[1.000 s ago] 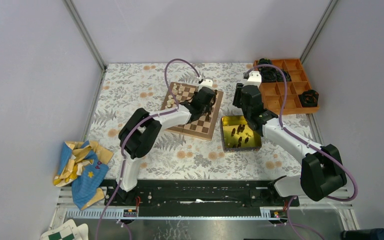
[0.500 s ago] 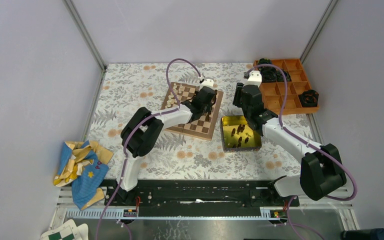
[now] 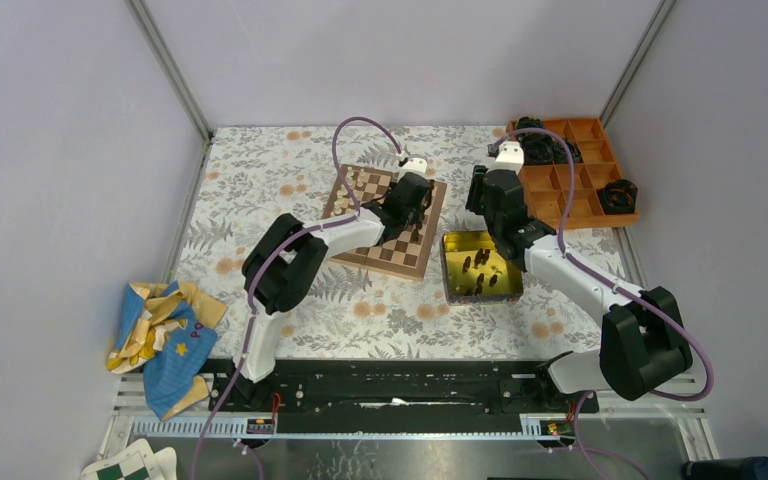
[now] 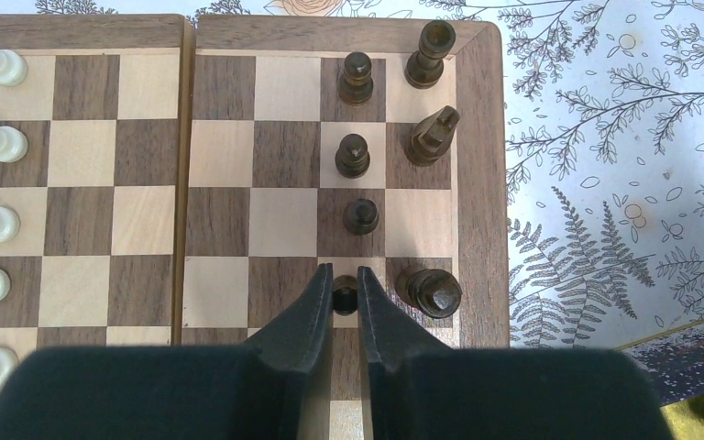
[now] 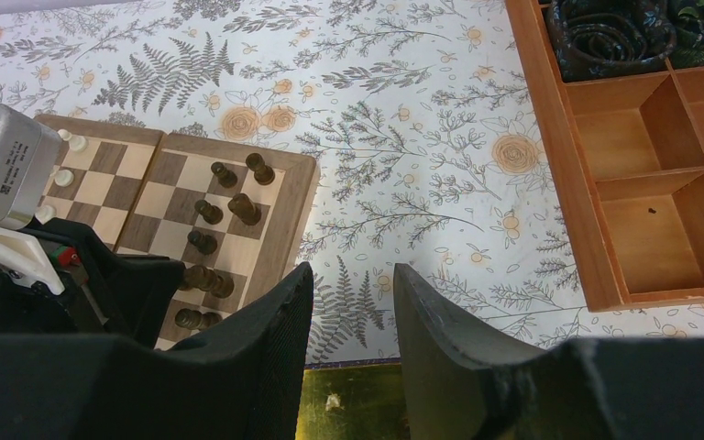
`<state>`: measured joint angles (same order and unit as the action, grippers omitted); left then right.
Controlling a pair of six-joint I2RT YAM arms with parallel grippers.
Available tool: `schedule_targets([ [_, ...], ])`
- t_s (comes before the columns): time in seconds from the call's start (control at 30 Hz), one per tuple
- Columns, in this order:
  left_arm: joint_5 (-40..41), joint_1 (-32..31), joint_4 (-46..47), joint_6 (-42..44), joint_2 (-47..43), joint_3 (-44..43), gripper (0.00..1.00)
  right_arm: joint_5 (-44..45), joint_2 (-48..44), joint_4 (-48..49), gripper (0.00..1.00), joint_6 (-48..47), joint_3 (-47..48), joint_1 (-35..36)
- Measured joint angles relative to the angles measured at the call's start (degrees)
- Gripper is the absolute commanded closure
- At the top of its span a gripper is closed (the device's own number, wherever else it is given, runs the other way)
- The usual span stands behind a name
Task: Set up the chess pieces on the board
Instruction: Place the chess piece on the chessboard.
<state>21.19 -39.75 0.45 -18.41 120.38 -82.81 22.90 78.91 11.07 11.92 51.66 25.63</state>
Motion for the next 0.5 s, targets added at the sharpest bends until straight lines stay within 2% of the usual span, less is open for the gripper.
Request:
schedule_targets([
  [0.3,0.0,0.0,0.0,0.0,0.0,0.0,0.77,0.0,0.0,0.0,0.56,0.2,0.0,-0.1],
  [0.5,-0.3,0.0,0.0,0.0,0.0,0.0,0.71,-0.1,0.0,0.0,0.56,0.2,0.0,-0.1],
])
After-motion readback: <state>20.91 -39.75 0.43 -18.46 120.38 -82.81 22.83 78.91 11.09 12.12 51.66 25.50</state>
